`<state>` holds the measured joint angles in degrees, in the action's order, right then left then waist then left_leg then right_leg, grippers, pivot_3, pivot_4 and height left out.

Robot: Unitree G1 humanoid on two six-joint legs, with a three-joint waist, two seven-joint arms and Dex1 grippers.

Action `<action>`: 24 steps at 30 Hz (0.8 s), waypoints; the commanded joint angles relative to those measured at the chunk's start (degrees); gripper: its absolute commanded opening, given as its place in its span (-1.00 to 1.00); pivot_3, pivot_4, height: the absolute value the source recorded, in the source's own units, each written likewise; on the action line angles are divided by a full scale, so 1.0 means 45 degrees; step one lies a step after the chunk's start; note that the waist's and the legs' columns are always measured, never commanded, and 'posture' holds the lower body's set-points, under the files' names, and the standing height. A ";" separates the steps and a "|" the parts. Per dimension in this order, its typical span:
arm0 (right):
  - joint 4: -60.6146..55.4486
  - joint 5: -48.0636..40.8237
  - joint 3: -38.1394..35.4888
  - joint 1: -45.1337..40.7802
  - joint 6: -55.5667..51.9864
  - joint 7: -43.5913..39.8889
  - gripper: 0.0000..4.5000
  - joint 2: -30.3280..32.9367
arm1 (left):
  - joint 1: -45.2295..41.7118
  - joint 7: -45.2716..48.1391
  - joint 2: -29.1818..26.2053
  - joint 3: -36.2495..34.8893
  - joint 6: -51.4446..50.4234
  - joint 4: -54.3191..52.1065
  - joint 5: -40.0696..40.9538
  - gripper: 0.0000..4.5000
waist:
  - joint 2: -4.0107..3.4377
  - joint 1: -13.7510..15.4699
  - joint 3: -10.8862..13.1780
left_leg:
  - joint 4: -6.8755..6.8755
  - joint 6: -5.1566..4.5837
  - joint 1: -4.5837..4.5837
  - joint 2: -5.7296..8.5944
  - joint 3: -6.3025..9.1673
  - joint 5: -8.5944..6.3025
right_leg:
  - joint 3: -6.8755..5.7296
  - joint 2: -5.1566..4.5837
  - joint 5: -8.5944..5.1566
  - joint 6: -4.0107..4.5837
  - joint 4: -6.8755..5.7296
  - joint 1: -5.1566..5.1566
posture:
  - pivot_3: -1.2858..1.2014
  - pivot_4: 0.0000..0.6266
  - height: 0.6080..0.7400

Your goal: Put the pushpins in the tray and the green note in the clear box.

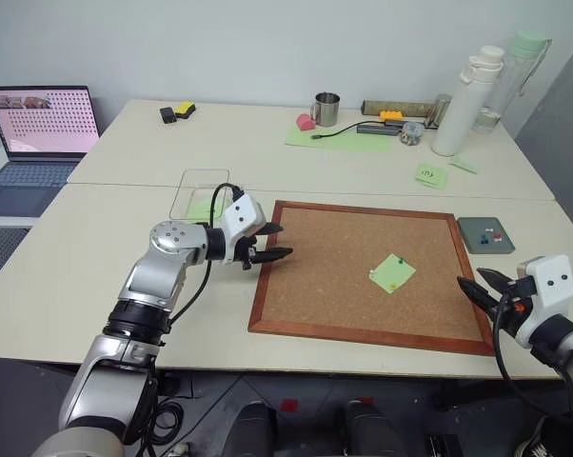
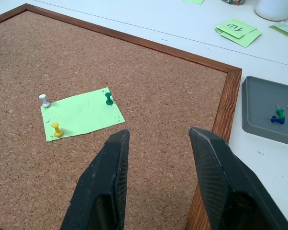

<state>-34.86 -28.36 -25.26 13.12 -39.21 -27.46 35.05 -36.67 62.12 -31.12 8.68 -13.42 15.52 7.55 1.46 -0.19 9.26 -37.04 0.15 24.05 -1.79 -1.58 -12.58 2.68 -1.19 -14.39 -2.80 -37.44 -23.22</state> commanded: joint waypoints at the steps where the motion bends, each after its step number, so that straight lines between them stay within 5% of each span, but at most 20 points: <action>1: -0.0480 -0.0175 -0.0370 0.0022 0.0143 -0.0109 -0.10 0.0163 | -0.0091 0.0085 -0.0154 0.0036 -0.0059 -0.0626 0.0006 0.19 | 0.0000 0.0000 0.0000 | 0.0000 0.0000 0.0000 0.0000 0.0000 0.0000 | 0.0000 0.0000 0.0000 0.0000 0.0000 0.0000 | 0.03 -0.52 1.00; 24: -0.0681 -0.0445 0.0319 -0.0933 -0.0090 -0.0401 -0.10 0.0443 | 0.0276 0.0654 0.0150 -0.0378 -0.1208 -0.1375 0.1225 0.19 | 0.0000 -0.0018 0.0000 | -0.0001 0.0000 -0.0002 0.0000 -0.0001 0.0000 | 0.0002 0.0000 0.0000 0.0000 -0.0006 0.0000 | 0.03 -0.52 1.00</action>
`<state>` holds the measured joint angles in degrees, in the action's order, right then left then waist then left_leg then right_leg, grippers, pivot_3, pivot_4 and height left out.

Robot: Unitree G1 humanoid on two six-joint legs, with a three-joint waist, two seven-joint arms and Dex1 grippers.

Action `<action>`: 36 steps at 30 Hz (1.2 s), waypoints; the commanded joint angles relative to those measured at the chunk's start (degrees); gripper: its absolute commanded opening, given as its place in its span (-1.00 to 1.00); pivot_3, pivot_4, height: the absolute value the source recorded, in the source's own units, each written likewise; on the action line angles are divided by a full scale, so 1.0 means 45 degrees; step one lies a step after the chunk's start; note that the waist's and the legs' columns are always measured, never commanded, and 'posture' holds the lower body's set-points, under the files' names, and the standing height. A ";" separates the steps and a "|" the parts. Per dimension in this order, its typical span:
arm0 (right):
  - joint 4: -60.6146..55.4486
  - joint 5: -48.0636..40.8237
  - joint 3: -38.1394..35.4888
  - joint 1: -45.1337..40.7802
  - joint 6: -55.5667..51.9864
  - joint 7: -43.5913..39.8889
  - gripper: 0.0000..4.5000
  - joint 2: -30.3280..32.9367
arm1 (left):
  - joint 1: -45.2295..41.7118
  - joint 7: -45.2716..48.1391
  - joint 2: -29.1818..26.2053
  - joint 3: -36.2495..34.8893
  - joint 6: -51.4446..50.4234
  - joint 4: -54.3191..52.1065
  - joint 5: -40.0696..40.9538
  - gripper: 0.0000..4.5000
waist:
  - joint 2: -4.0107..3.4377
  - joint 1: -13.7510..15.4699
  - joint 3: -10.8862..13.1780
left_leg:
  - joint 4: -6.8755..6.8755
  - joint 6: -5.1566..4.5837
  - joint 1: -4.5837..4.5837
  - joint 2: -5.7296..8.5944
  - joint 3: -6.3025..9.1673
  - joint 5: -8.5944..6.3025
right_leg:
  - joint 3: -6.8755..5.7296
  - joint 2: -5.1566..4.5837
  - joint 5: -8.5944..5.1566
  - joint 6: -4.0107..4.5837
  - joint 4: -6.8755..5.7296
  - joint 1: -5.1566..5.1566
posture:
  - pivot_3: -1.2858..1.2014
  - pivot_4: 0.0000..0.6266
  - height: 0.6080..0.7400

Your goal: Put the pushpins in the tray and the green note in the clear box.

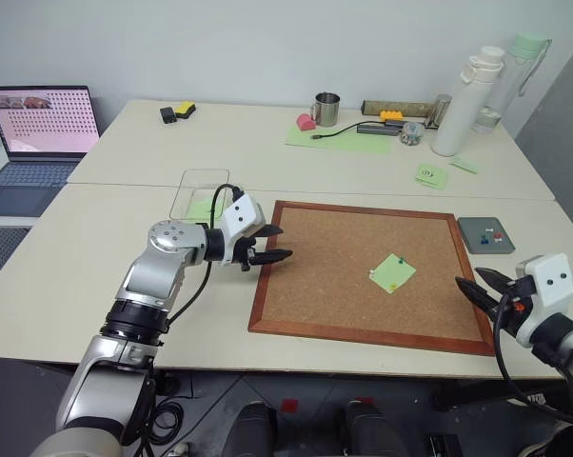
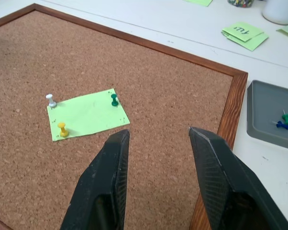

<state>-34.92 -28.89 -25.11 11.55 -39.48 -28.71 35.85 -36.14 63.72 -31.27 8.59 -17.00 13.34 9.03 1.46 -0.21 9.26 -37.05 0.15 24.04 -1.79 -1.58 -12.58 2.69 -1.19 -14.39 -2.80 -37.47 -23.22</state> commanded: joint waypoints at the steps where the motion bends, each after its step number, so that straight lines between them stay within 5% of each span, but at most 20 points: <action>1: -0.0654 -0.0301 0.0524 -0.0724 0.0008 -0.0214 -0.10 0.0302 | 0.0230 0.0325 0.0291 -0.0452 -0.0598 -0.1018 0.1161 0.19 | 0.0000 -0.0029 0.0000 | 0.0000 0.0000 -0.0002 0.0000 -0.0001 0.0000 | 0.0001 0.0000 0.0000 0.0000 -0.0002 0.0000 | 0.03 -0.52 1.00; 14: 0.0989 0.0439 0.2931 -0.3113 0.0611 -0.1039 -0.10 0.0630 | 0.0674 0.0073 0.1207 0.0209 -0.1404 -0.2401 0.1914 -0.94 | 0.0002 -0.0025 -0.0001 | -0.0009 0.0000 -0.0018 0.0007 0.0005 0.0000 | 0.0001 -0.0001 -0.0009 0.0006 -0.0049 -0.0002 | 0.03 -0.52 1.00; 27: 0.3984 0.1915 0.4551 -0.4456 0.2213 -0.0664 -0.10 -0.0738 | 0.0869 -0.1620 0.3215 0.1557 0.0208 -0.0017 0.0241 -0.97 | 0.0004 -0.0020 -0.0004 | -0.0005 0.0000 -0.0024 0.0009 0.0005 0.0000 | 0.0000 0.0003 -0.0014 0.0016 -0.0063 -0.0004 | 0.03 -0.52 1.00; 36: 0.5320 0.2336 0.5074 -0.5025 0.2223 -0.0692 -0.10 -0.1415 | 0.1081 -0.2139 0.3496 0.1924 0.1062 0.1402 -0.0718 -0.97 | -0.0010 -0.0019 -0.0012 | -0.0005 0.0000 -0.0028 0.0009 0.0006 0.0000 | 0.0001 0.0004 -0.0013 0.0017 -0.0071 -0.0004 | 0.03 -0.52 1.00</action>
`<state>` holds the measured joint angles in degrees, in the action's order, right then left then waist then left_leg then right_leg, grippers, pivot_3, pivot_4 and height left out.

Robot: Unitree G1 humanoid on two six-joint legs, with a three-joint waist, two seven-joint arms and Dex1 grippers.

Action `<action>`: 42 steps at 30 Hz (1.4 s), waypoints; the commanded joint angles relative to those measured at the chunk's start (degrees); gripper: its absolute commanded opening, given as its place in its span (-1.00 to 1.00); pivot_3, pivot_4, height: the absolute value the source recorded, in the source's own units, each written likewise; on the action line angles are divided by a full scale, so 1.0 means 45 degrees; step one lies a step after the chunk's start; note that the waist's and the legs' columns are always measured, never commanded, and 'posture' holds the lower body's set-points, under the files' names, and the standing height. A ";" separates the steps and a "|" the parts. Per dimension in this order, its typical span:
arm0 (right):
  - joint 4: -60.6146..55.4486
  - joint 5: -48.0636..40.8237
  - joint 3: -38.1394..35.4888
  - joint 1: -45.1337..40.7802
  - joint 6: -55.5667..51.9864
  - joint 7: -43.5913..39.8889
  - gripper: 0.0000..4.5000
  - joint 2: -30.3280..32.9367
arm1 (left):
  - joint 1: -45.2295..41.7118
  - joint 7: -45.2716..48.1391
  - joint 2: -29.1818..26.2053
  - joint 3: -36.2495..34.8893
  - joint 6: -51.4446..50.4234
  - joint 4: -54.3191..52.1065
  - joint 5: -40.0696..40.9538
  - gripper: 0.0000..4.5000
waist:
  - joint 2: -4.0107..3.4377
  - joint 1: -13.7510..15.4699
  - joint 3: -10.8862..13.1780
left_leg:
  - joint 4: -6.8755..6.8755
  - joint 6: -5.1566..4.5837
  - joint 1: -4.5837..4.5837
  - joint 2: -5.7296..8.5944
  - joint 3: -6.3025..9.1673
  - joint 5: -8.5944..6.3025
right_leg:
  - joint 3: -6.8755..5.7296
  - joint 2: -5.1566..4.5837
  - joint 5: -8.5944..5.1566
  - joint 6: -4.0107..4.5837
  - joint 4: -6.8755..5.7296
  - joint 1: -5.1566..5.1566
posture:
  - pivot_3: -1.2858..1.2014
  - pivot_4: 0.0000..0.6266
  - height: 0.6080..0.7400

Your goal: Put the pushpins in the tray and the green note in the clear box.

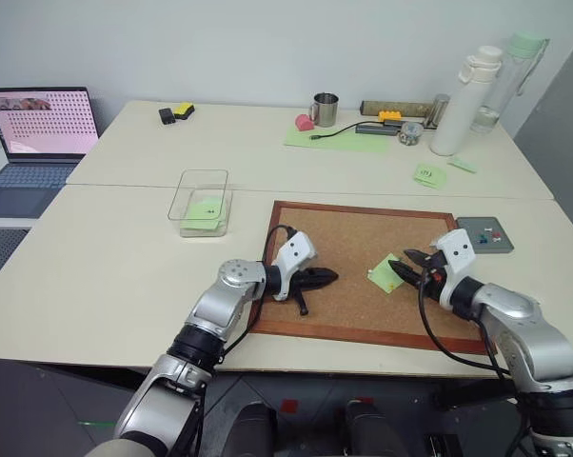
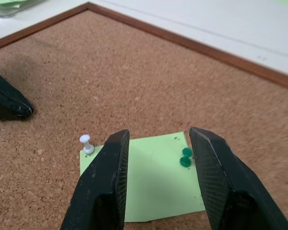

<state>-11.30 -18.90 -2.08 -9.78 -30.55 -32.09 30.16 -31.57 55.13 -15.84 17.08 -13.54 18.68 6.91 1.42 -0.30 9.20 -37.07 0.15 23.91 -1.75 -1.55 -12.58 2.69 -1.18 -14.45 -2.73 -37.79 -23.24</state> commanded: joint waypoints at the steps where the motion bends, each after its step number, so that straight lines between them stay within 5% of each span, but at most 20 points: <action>1: 0.0253 0.0187 -0.0005 -0.0350 0.0262 0.0091 -0.10 -0.0203 | 0.0071 -0.0232 0.0102 0.0000 0.0272 0.0172 -0.0216 -0.97 | 0.0000 0.0001 0.0000 | -0.0001 0.0000 0.0000 0.0000 0.0000 0.0000 | 0.0000 0.0000 0.0000 0.0000 0.0000 0.0001 | 0.03 -0.52 1.00; 27: 0.1980 0.0348 -0.0714 -0.0853 0.0791 0.0930 -0.10 -0.1383 | 0.0046 -0.0147 -0.0017 -0.0025 0.0411 0.0092 -0.0263 -0.97 | -0.0008 -0.0024 -0.0006 | -0.0002 0.0000 -0.0007 0.0000 -0.0001 0.0000 | 0.0001 0.0000 0.0000 0.0000 -0.0010 0.0003 | 0.03 -0.52 1.00; 37: 0.1925 0.0205 -0.1028 -0.0782 0.0846 0.0963 -0.94 -0.1537 | -0.0047 -0.0204 0.0027 -0.0070 0.0386 0.0184 -0.0253 -1.00 | -0.0008 -0.0037 -0.0005 | -0.0002 0.0000 -0.0006 0.0000 0.0001 0.0000 | 0.0000 -0.0001 0.0000 0.0000 -0.0011 0.0003 | 0.03 -0.52 1.00; 42: 0.1497 -0.0107 -0.1262 -0.0727 0.0786 0.0936 -0.98 -0.1695 | -0.0003 -0.0475 0.0055 -0.0025 0.0188 0.0287 -0.0420 -1.00 | -0.0008 -0.0038 -0.0005 | -0.0002 0.0000 -0.0006 0.0000 -0.0001 0.0000 | 0.0001 -0.0001 0.0000 0.0000 -0.0010 0.0003 | 0.03 -0.52 1.00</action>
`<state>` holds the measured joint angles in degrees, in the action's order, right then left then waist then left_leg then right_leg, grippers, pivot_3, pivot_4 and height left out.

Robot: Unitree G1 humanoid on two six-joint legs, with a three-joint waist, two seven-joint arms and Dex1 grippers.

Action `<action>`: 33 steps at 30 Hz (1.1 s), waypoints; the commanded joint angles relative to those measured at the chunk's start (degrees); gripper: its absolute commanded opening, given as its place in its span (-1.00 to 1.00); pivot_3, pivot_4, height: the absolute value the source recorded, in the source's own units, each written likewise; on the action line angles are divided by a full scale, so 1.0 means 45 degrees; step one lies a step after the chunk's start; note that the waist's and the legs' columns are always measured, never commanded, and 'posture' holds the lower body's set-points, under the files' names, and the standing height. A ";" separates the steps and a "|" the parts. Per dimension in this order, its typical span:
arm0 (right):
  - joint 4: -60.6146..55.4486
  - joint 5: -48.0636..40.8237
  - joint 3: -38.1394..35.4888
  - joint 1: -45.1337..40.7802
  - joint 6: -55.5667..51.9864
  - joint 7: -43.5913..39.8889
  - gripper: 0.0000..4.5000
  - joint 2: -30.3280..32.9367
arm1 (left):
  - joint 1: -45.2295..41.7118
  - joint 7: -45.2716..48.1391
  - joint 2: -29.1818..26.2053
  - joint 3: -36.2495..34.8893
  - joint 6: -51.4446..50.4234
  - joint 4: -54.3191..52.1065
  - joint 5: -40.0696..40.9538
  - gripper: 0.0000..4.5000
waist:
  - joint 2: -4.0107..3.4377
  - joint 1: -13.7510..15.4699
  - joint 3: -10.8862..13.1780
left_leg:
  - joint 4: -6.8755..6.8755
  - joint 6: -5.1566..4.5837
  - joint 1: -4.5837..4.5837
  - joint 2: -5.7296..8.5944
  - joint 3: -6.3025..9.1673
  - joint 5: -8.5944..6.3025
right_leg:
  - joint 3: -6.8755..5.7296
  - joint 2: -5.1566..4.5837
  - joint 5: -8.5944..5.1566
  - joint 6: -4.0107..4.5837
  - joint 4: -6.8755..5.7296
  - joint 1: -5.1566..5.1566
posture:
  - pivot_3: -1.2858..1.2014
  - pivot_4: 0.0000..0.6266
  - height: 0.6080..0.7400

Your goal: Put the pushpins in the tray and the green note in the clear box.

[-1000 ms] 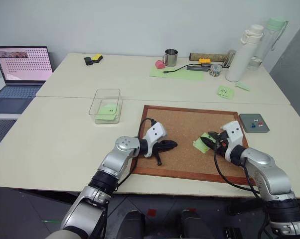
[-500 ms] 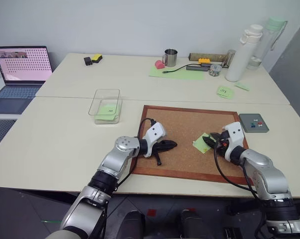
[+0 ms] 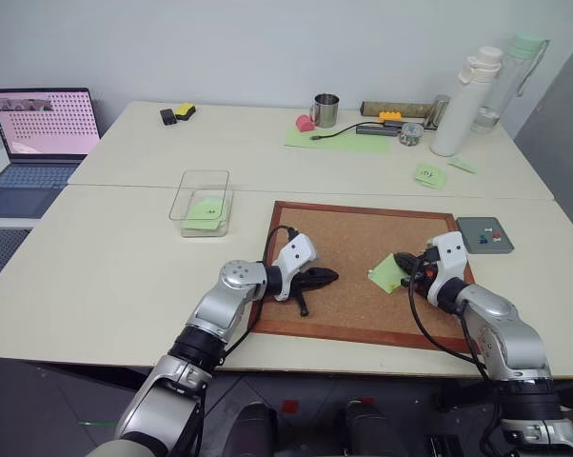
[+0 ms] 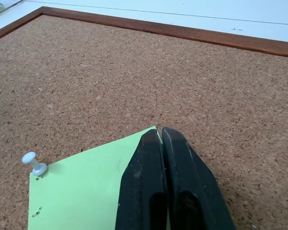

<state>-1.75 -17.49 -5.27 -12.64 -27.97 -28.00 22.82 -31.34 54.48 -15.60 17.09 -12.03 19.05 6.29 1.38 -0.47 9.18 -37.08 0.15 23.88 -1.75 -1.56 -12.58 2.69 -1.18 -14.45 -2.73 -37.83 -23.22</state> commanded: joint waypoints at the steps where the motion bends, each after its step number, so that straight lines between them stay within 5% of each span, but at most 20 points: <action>1: -0.0727 -0.0494 -0.0622 -0.0101 0.0180 0.0040 -0.98 -0.0087 | -0.0055 -0.0425 0.0028 -0.0047 -0.0231 0.0236 -0.0300 -1.00 | 0.0000 0.0001 0.0000 | 0.0000 0.0000 0.0000 0.0000 0.0001 0.0000 | -0.0001 0.0000 0.0000 0.0000 0.0000 0.0000 | 0.03 -0.52 1.00; 22: -0.3499 -0.2455 -0.2381 0.0040 -0.1717 0.0757 -0.98 0.0344 | 0.0659 -0.1378 -0.0173 0.0424 -0.1047 -0.0034 -0.0982 -1.00 | -0.0031 0.0003 -0.0045 | -0.0002 0.0000 -0.0017 -0.0002 0.0003 0.0000 | 0.0005 0.0001 -0.0001 -0.0001 -0.0004 0.0009 | 0.03 -0.52 1.00; 33: 0.3712 -0.0483 -0.3406 -0.3114 0.0686 0.1937 -0.98 0.1747 | 0.1163 -0.1436 -0.0447 0.0325 -0.1757 -0.1079 -0.0852 -1.00 | -0.0043 -0.0149 -0.0053 | 0.0009 -0.0001 -0.0026 -0.0003 -0.0013 0.0001 | 0.0016 0.0005 -0.0006 0.0008 0.0000 0.0008 | 0.03 -0.52 1.00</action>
<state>7.50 -20.97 -19.00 -22.80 -29.00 -19.08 28.91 -28.58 48.59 -16.34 17.61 -16.94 13.35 3.94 1.19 -1.14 8.94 -37.01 0.14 23.76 -1.77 -1.61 -12.58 2.76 -1.16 -14.48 -2.68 -37.83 -23.19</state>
